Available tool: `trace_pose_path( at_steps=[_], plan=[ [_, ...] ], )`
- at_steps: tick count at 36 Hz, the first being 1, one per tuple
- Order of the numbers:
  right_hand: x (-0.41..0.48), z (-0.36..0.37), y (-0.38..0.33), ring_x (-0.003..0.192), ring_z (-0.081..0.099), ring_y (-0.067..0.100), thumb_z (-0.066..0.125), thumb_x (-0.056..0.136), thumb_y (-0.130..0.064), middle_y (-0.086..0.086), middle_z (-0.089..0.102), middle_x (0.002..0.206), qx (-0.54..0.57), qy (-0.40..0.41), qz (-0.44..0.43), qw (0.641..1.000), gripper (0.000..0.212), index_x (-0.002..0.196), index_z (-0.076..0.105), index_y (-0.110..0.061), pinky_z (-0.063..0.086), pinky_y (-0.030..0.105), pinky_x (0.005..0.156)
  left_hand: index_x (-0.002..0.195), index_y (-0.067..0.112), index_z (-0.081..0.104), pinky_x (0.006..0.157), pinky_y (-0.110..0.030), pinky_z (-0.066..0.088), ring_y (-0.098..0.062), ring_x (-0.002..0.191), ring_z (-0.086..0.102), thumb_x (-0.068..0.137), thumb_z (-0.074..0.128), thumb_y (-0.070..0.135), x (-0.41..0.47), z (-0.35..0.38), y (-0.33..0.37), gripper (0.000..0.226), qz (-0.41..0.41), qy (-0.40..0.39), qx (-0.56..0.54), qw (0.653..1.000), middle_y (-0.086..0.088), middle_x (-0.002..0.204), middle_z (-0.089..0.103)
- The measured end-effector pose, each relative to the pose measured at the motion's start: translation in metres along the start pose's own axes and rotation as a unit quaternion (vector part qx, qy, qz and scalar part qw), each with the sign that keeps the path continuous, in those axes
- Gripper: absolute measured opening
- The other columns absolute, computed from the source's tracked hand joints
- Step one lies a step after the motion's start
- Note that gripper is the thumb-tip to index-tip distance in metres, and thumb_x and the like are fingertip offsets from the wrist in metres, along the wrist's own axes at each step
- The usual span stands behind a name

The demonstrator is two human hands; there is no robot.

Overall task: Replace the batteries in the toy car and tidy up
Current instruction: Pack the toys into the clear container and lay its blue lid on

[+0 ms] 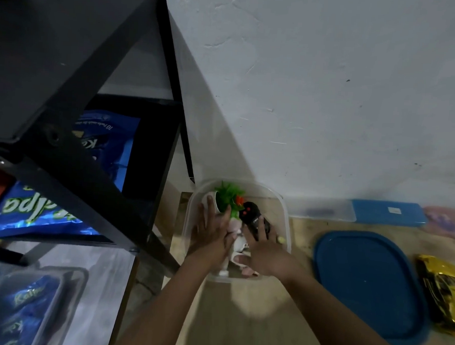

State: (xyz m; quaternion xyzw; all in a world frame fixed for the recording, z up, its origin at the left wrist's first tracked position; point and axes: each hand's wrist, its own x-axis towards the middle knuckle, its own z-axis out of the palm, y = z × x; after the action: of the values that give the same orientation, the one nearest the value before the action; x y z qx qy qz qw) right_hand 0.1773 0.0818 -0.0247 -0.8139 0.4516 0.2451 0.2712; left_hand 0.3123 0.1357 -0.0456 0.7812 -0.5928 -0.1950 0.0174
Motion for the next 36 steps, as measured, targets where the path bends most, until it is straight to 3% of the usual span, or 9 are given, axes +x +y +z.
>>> trace_pose_path(
  at_steps=[5, 8, 11, 13, 17, 20, 24, 30, 36],
  plan=[
    [-0.002, 0.001, 0.000, 0.140, -0.017, 0.042, 0.047, 0.087, -0.058, 0.014, -0.023, 0.154, 0.008, 0.018, -0.015, 1.000, 0.088, 0.148, -0.008, -0.027, 0.005, 0.053, 0.115, 0.148, 0.031, -0.010, 0.117, -0.050, 0.006, -0.033, 0.140, -0.026, 0.098, 0.028, 0.049, -0.001, -0.001, 0.002, 0.065, -0.011, 0.009, 0.000, 1.000, -0.012, 0.149, -0.036],
    [-0.011, 0.000, 0.005, 0.144, -0.012, 0.031, 0.051, 0.090, -0.045, 0.013, -0.010, 0.157, 0.062, 0.067, -0.080, 0.993, 0.080, 0.149, 0.001, -0.023, 0.005, 0.044, 0.118, 0.149, 0.029, -0.002, 0.117, -0.050, 0.010, -0.032, 0.142, -0.022, 0.095, 0.028, 0.052, -0.003, -0.004, 0.002, 0.066, -0.022, 0.024, 0.004, 0.999, -0.014, 0.152, -0.029],
    [-0.028, -0.012, 0.016, 0.143, 0.015, 0.026, 0.051, 0.092, -0.028, 0.009, 0.013, 0.156, 0.155, 0.146, -0.141, 0.967, 0.061, 0.145, 0.023, -0.017, 0.024, 0.039, 0.115, 0.150, 0.024, 0.005, 0.117, -0.049, 0.011, -0.027, 0.139, -0.026, 0.083, 0.016, 0.055, -0.006, -0.015, 0.015, 0.074, -0.027, 0.061, -0.032, 0.997, -0.014, 0.155, -0.021],
    [-0.044, -0.023, 0.032, 0.131, 0.038, 0.022, 0.051, 0.091, -0.021, 0.005, 0.033, 0.145, 0.205, 0.222, -0.152, 0.941, 0.051, 0.139, 0.035, -0.015, 0.035, 0.031, 0.106, 0.151, 0.020, 0.008, 0.116, -0.047, 0.020, -0.029, 0.144, -0.016, 0.093, 0.031, 0.038, -0.011, -0.024, 0.037, 0.065, -0.029, 0.093, -0.057, 0.994, -0.012, 0.157, -0.015],
    [-0.073, -0.037, 0.088, 0.120, 0.045, 0.016, 0.050, 0.092, -0.013, 0.003, 0.046, 0.131, 0.266, 0.342, -0.107, 0.895, 0.038, 0.130, 0.045, -0.013, 0.035, 0.024, 0.098, 0.147, 0.012, 0.023, 0.116, -0.031, 0.020, -0.022, 0.146, 0.003, 0.096, 0.045, 0.019, -0.023, -0.031, 0.092, 0.056, 0.032, 0.206, -0.163, 0.964, -0.008, 0.158, 0.004],
    [-0.085, -0.035, 0.149, 0.119, 0.048, 0.021, 0.052, 0.091, -0.010, 0.009, 0.051, 0.127, 0.291, 0.379, -0.033, 0.878, 0.035, 0.126, 0.049, -0.007, 0.036, 0.023, 0.095, 0.146, 0.011, 0.026, 0.114, -0.018, 0.010, -0.013, 0.145, 0.007, 0.096, 0.045, 0.014, -0.035, -0.017, 0.136, 0.054, 0.078, 0.218, -0.219, 0.948, -0.003, 0.157, 0.012],
    [-0.093, -0.024, 0.229, 0.119, 0.047, 0.033, 0.055, 0.088, -0.006, 0.021, 0.052, 0.126, 0.279, 0.337, 0.061, 0.897, 0.042, 0.128, 0.045, 0.001, 0.038, 0.035, 0.097, 0.148, 0.017, 0.019, 0.111, -0.015, 0.006, -0.005, 0.143, 0.005, 0.099, 0.039, 0.021, -0.058, 0.025, 0.184, 0.053, 0.093, 0.160, -0.265, 0.946, 0.005, 0.156, 0.009],
    [-0.083, -0.007, 0.285, 0.135, 0.031, 0.034, 0.054, 0.089, -0.015, 0.020, 0.032, 0.146, 0.175, 0.238, 0.097, 0.950, 0.065, 0.144, 0.021, -0.002, 0.029, 0.038, 0.109, 0.151, 0.018, 0.006, 0.111, -0.020, 0.008, -0.011, 0.145, 0.001, 0.100, 0.034, 0.035, -0.079, 0.096, 0.224, 0.061, -0.032, 0.034, -0.336, 0.941, 0.002, 0.159, 0.002],
    [-0.072, 0.009, 0.293, 0.128, 0.029, 0.041, 0.050, 0.090, -0.020, 0.026, 0.033, 0.138, 0.080, 0.186, 0.152, 0.967, 0.065, 0.142, 0.014, -0.003, 0.034, 0.045, 0.103, 0.149, 0.017, -0.005, 0.116, -0.027, 0.002, -0.020, 0.146, -0.010, 0.101, 0.035, 0.027, -0.086, 0.130, 0.250, 0.063, -0.048, 0.023, -0.286, 0.957, -0.003, 0.158, -0.010]
  ],
)
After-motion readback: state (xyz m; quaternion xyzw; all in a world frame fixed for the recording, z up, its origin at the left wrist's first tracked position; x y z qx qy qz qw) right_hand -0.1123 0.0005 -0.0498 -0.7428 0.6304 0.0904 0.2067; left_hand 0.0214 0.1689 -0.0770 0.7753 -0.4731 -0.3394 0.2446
